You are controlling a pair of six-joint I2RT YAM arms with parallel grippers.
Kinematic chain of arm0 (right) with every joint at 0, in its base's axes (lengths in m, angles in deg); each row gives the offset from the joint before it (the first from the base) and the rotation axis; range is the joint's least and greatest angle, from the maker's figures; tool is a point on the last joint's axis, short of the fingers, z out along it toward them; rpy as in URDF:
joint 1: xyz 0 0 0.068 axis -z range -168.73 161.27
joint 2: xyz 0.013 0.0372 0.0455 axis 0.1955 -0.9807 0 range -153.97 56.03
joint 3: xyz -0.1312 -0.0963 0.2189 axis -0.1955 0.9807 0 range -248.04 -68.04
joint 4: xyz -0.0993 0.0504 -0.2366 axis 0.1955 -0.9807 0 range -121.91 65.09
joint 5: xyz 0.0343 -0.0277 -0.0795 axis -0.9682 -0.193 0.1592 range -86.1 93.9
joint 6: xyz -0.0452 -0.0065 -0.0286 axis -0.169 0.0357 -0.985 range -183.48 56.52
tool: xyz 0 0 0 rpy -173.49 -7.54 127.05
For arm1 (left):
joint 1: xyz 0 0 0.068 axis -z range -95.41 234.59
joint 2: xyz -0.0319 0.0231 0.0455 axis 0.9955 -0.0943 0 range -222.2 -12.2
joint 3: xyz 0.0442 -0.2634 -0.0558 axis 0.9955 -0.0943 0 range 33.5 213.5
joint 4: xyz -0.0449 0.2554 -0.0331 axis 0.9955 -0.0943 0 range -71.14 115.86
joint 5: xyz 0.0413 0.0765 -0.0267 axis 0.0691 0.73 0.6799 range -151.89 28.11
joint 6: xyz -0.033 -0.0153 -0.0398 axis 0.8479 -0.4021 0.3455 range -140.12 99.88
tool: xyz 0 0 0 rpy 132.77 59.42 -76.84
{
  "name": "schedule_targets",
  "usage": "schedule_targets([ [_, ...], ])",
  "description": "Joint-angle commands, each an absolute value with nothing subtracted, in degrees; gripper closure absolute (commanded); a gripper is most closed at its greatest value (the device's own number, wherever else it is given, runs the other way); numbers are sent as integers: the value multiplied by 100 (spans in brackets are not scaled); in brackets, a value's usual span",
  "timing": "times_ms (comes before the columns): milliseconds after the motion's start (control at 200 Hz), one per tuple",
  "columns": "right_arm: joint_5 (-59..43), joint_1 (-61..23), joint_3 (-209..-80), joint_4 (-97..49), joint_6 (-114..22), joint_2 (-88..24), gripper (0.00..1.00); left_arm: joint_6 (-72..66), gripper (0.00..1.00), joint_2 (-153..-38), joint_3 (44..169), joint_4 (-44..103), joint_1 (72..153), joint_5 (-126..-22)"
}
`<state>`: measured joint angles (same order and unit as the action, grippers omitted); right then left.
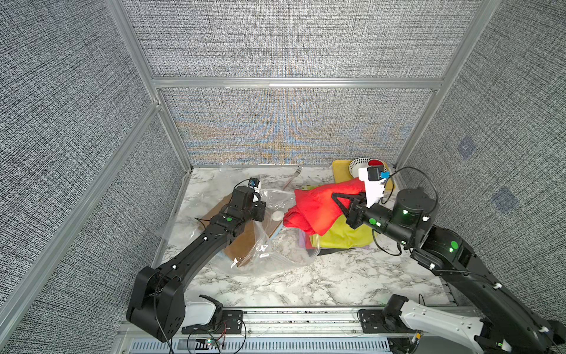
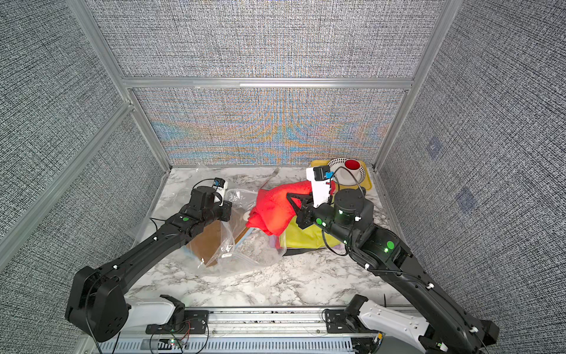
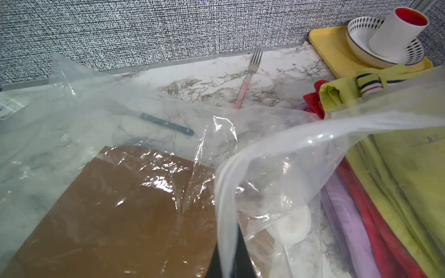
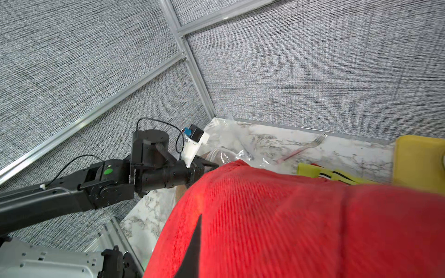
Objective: Take the trousers out of the vacuum bag
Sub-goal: Take out the trousers from the vacuum bag.
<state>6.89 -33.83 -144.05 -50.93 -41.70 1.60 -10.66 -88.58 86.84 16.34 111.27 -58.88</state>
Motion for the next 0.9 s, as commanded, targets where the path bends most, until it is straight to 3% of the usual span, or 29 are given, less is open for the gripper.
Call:
schedule_targets([
  [0,716,-3206,-14546,-4789,-4191,204,100,-1064,100,-8928,8647,1795,11102,-5786],
  [260,674,-2319,-14587,-4772,-4550,48,100,-882,100,-8879,8462,1850,11037,-5393],
  [891,-1577,-303,-14668,-3475,-4276,-873,100,-104,100,-8532,7927,1839,10147,-4747],
])
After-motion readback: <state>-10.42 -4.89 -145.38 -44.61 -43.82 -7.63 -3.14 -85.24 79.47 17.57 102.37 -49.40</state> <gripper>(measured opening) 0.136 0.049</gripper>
